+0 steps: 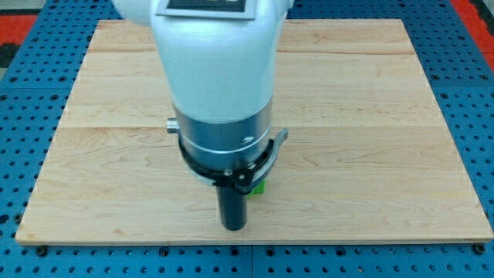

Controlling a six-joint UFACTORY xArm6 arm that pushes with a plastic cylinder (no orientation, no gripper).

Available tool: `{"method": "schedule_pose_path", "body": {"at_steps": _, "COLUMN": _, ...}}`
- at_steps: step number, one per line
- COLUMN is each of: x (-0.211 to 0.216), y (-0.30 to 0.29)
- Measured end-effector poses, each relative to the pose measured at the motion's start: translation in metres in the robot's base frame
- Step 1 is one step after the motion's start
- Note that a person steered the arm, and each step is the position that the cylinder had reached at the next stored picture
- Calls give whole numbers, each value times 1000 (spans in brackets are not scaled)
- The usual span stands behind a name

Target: Separate the triangle from the line of blocks

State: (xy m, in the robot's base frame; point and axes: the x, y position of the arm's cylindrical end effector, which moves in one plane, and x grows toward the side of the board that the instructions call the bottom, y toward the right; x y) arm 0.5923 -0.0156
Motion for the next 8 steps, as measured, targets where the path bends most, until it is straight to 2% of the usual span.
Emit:
{"method": "schedule_pose_path", "body": {"at_steps": 1, "x": -22, "y": 32}}
{"method": "schedule_pose_path", "body": {"at_steps": 2, "x": -53, "y": 35}}
{"method": "schedule_pose_path", "body": {"at_steps": 3, "x": -72, "y": 77}}
{"method": "schedule_pose_path", "body": {"at_steps": 4, "x": -114, "y": 91}}
{"method": "schedule_pose_path", "body": {"at_steps": 7, "x": -176, "y": 56}}
{"method": "schedule_pose_path", "body": {"at_steps": 8, "x": -168, "y": -10}}
